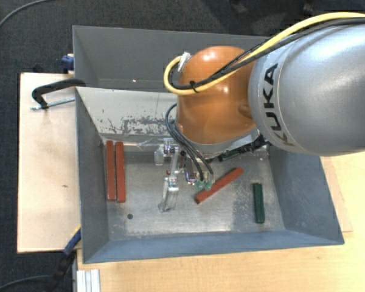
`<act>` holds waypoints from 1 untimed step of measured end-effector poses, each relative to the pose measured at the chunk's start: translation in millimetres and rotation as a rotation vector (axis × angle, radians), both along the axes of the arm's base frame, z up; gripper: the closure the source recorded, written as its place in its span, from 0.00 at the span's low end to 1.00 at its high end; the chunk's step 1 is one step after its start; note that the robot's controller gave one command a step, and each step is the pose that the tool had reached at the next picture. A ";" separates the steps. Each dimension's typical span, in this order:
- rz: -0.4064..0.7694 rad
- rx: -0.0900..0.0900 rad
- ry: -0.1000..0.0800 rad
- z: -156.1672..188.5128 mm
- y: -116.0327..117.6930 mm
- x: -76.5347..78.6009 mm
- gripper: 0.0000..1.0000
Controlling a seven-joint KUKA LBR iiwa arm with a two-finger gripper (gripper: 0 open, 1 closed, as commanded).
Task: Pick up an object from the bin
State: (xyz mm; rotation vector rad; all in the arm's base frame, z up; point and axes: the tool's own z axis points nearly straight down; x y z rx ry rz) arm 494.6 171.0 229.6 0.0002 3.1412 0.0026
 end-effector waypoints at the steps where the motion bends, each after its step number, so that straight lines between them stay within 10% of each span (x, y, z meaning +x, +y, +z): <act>1: 0.040 0.000 0.001 -162.5 50.2 26.4 0.00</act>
Offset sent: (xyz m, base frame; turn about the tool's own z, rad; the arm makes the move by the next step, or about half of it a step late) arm 0.0263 0.0483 -0.1596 -0.0378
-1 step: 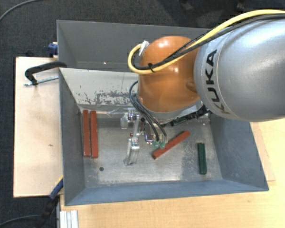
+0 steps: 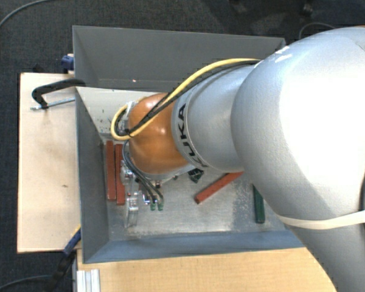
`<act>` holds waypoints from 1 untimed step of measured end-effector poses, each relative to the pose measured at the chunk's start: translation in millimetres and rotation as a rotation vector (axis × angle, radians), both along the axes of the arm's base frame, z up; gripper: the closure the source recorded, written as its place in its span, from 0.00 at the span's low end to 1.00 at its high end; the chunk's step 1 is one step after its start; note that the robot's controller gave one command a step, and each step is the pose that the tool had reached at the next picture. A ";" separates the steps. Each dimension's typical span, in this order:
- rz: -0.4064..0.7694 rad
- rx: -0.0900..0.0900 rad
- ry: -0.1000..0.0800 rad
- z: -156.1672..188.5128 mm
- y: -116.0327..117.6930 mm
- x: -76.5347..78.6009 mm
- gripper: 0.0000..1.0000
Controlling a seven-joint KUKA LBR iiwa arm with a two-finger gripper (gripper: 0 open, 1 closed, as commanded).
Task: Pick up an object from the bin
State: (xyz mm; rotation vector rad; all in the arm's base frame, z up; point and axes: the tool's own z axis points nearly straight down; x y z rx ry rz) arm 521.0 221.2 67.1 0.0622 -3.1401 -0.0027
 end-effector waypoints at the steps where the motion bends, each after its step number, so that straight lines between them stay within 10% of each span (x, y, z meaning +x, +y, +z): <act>1: -0.366 0.002 -0.004 4.1 -2.3 4.9 0.00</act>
Offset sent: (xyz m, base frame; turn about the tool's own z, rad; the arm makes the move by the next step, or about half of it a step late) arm 0.0041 -0.0036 0.0029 0.3672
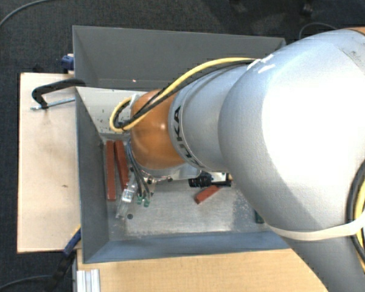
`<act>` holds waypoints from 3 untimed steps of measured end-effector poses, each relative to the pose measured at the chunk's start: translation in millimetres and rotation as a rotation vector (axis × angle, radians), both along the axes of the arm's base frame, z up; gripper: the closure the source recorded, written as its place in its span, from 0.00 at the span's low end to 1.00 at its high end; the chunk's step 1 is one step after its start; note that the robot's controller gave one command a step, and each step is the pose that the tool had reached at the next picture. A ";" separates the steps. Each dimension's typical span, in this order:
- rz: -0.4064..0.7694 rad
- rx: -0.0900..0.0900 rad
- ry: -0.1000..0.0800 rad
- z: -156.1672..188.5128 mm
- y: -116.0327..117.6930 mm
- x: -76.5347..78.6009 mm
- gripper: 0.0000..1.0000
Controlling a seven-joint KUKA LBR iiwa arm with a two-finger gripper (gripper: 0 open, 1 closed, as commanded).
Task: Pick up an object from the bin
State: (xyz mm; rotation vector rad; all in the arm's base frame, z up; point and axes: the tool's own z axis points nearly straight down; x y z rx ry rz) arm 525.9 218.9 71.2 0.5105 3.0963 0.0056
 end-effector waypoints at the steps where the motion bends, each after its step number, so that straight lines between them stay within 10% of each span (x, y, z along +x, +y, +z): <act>1: -0.002 0.001 -0.001 2.4 -0.3 1.2 1.00; 2: -0.021 -0.013 0.048 16.6 7.3 19.4 1.00; 3: -0.048 0.002 -0.011 120.1 -4.0 70.3 1.00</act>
Offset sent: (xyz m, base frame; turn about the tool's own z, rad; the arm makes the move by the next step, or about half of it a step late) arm 0.0000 0.0000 0.0000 0.0000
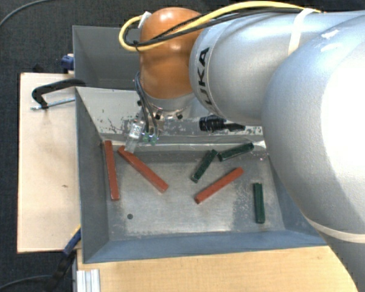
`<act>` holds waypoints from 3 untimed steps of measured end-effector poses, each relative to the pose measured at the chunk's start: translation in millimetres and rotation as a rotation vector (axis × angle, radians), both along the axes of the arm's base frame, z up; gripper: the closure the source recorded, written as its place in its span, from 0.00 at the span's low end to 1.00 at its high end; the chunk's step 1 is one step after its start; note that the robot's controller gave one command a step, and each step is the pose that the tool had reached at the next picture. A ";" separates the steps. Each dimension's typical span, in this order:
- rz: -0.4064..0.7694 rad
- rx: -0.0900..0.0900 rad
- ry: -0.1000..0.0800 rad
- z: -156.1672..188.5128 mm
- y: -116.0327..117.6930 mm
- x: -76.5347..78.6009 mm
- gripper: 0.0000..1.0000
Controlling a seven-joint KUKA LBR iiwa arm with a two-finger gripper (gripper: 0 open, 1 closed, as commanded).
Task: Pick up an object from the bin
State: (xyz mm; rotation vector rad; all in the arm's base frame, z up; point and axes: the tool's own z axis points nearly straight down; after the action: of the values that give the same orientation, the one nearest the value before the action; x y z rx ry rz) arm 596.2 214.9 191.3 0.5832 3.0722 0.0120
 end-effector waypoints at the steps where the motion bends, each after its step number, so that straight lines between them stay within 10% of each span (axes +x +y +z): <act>1: 0.002 -0.003 0.011 -5.6 0.4 -3.1 0.00; 2: -0.125 -0.007 0.024 -125.4 -21.8 -30.6 0.00; 3: -0.124 -0.002 0.009 -120.1 -33.6 4.3 0.00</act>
Offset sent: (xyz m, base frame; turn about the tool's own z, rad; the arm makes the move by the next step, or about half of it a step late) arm 0.0000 0.0000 0.0000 0.0000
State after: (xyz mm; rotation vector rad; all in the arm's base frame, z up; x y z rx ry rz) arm 600.6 181.3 71.2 0.7747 3.0377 0.0055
